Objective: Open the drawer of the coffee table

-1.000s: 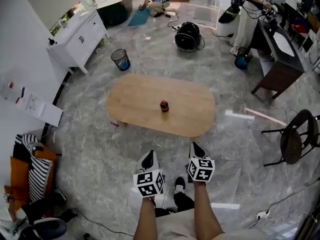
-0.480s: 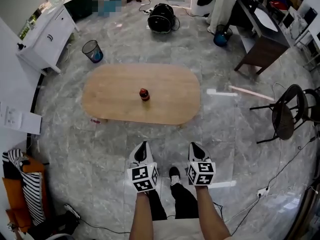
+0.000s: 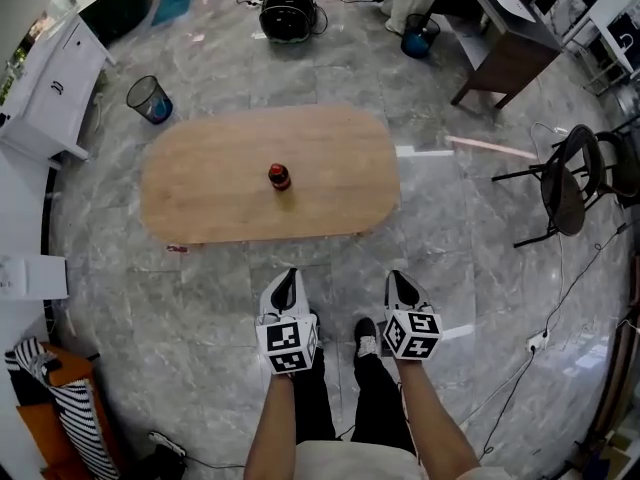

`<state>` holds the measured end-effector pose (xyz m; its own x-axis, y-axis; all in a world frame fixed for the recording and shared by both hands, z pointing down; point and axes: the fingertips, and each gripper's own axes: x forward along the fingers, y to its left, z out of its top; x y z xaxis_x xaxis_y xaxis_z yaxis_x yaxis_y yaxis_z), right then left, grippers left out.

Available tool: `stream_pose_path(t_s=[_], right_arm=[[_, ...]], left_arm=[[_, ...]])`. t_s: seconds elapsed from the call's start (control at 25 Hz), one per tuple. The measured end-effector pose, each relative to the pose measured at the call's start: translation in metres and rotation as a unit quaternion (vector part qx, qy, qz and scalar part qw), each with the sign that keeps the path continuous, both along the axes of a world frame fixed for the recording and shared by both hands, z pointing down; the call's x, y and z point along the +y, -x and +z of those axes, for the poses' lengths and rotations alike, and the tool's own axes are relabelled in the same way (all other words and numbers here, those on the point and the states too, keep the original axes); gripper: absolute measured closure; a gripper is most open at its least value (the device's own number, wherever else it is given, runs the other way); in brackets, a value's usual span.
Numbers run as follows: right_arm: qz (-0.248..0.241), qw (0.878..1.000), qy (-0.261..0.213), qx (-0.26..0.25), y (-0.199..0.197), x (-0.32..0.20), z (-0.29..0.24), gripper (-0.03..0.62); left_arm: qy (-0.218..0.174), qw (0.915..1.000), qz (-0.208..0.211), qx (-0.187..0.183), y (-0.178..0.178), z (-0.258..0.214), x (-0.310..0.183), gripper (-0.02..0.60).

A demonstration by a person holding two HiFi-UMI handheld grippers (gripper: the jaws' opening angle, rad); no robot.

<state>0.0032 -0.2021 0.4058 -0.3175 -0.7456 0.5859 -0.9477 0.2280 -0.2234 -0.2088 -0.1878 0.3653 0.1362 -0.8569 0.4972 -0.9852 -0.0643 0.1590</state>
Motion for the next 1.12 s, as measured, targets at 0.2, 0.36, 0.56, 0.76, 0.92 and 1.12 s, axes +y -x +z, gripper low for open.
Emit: stream_pose_path(t_s=[0.2, 0.36, 0.56, 0.76, 0.92, 1.12], right_arm=[[0.002, 0.999, 0.008, -0.032, 0.012, -0.011, 0.015, 0.579], [-0.021, 0.999, 0.009, -0.031, 0.023, -0.015, 0.038, 0.579], [-0.056, 0.998, -0.015, -0.017, 0.032, -0.017, 0.090, 0.579], [-0.080, 0.996, -0.027, 0.007, 0.017, -0.020, 0.169, 0.579], [-0.087, 0.995, -0.039, 0.027, 0.012, -0.029, 0.234, 0.579], [-0.094, 0.993, -0.054, 0.052, 0.011, -0.036, 0.307, 0.579]], left_arm=[[-0.002, 0.9997, 0.024, 0.000, 0.003, 0.014, -0.009, 0.571], [-0.010, 0.9997, 0.020, -0.006, 0.013, 0.029, -0.013, 0.571], [-0.011, 0.9996, 0.017, -0.019, 0.029, 0.090, 0.000, 0.571], [-0.004, 0.9985, 0.045, -0.030, 0.025, 0.174, 0.001, 0.571], [-0.009, 0.9979, 0.052, -0.036, 0.027, 0.236, -0.008, 0.571], [-0.013, 0.9969, 0.065, -0.042, 0.042, 0.304, -0.011, 0.571]])
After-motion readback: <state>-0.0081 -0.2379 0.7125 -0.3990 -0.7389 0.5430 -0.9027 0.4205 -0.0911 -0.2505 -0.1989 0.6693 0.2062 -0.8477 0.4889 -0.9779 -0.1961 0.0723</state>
